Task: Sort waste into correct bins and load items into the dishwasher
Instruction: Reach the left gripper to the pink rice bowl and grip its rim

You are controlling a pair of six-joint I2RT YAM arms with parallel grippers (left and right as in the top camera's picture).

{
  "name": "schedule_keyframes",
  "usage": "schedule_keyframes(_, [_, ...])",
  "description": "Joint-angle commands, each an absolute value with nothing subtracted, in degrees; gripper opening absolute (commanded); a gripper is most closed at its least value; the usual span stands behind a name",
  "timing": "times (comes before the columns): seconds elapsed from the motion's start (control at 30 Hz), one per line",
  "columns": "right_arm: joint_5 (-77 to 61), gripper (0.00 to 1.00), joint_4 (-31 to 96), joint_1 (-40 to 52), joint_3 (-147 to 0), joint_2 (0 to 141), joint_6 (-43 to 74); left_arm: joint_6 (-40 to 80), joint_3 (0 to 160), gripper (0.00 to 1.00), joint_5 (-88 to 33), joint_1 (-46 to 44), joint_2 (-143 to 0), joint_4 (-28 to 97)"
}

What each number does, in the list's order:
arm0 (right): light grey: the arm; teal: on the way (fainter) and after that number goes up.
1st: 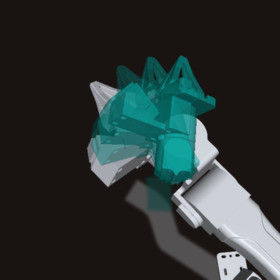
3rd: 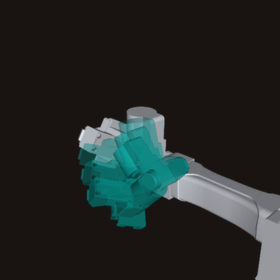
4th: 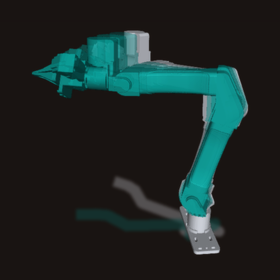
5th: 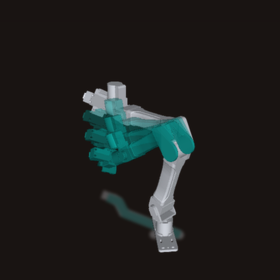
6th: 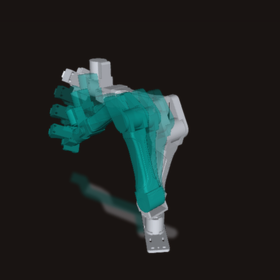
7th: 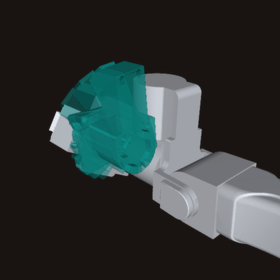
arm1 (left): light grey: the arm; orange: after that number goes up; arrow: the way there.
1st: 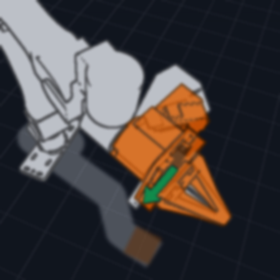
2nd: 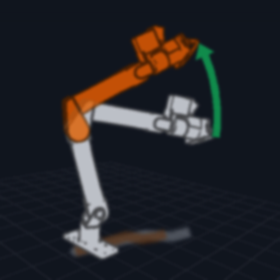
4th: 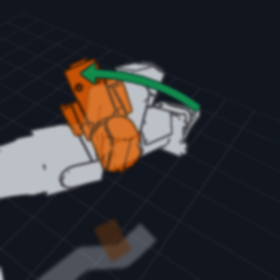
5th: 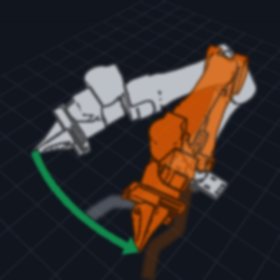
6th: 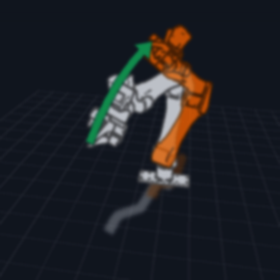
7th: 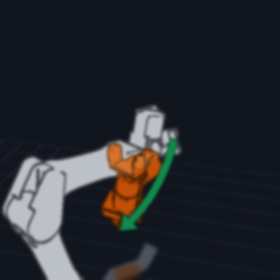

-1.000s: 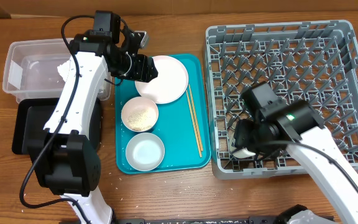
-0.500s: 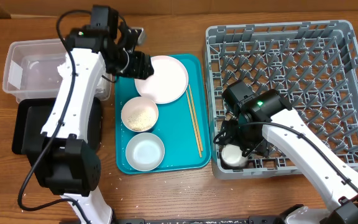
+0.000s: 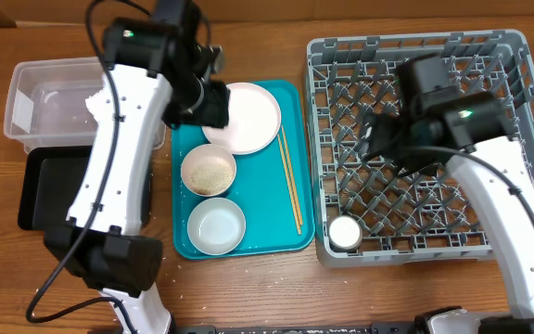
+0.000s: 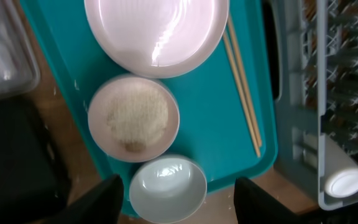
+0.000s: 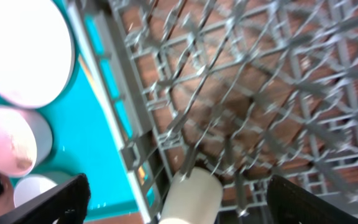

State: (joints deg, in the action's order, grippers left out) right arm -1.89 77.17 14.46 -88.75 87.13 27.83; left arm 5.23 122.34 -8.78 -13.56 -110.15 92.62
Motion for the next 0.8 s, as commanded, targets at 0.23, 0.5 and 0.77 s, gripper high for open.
schedule_keyframes(0.23, [-1.3, 0.93, 78.1, 7.8, -90.1, 86.8, 23.4, 26.2, 116.4, 0.54, 3.5, -25.1, -108.2, 93.0])
schedule_keyframes(0.5, [-1.5, 0.93, 78.0, 7.8, -90.1, 86.8, 22.4, 32.4, 97.6, 0.41, 6.3, -26.1, -108.2, 72.5])
schedule_keyframes(0.77, [-2.7, 0.93, 77.4, 7.8, -90.1, 86.8, 22.4, 33.5, 87.7, 0.40, 4.7, -23.8, -108.2, 62.5])
